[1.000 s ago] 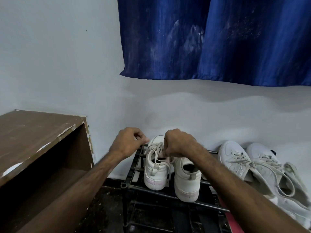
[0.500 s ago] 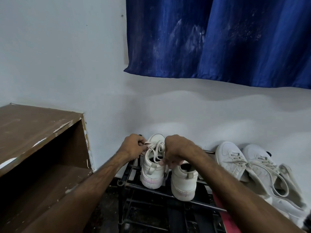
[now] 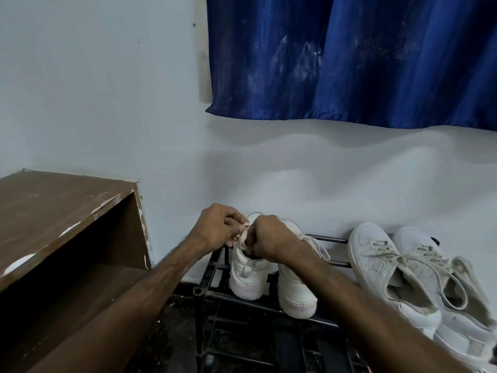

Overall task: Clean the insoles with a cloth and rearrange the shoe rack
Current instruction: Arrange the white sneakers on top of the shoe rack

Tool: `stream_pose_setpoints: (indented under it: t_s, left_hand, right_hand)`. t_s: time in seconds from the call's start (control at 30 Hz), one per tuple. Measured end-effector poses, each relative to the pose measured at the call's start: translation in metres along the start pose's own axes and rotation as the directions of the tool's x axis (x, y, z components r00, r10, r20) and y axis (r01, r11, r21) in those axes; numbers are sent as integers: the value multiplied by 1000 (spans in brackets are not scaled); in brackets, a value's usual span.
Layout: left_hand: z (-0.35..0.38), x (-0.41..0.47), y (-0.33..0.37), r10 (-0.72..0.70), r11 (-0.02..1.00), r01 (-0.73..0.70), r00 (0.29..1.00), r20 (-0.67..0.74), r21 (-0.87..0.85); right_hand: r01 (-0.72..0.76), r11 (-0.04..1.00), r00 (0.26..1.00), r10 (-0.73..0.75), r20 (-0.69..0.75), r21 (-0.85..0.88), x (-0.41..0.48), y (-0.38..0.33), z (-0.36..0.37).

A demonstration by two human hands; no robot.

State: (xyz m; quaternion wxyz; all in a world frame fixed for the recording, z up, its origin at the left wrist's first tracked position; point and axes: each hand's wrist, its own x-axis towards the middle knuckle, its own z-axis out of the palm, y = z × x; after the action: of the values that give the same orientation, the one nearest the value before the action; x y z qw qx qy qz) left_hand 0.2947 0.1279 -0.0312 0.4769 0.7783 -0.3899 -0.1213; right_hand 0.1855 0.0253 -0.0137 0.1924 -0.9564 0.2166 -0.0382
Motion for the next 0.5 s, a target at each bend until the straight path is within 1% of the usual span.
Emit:
stream_pose_setpoints:
  t_s: [0.03, 0.1, 0.17, 0.27, 0.3, 0.37, 0.43, 0.5]
  left_hand:
    - [1, 0, 0, 30, 998, -30, 1000, 6, 62]
    - [1, 1, -1, 95, 976, -98, 995, 24, 193]
    - [1, 2, -1, 137, 944, -148, 989, 57, 296]
    - [0, 1, -3, 125, 936, -158, 985, 121, 315]
    - [0, 1, -3, 123, 932, -160, 984, 131, 324]
    - [0, 1, -2, 122, 919, -163, 983, 135, 358]
    - [1, 1, 2, 126, 909, -169, 983, 135, 381]
    - [3, -2, 7, 133, 886, -190, 978, 160, 423]
  right_hand:
    - [39, 993, 998, -34, 56, -107, -2, -7, -2]
    - [79, 975, 989, -50, 141, -207, -5, -17, -12]
    - [71, 975, 989, -41, 145, -210, -5, -20, -27]
    - [6, 998, 994, 1, 112, -62, 0, -11, -50]
    - [-12, 999, 995, 16, 99, -37, 0, -8, -55]
    - [-52, 993, 993, 63, 101, -110, -2, -1, -57]
    - [-122, 980, 973, 149, 173, -160, -6, 3, -52]
    - [-149, 972, 959, 187, 211, -184, -7, 3, -44]
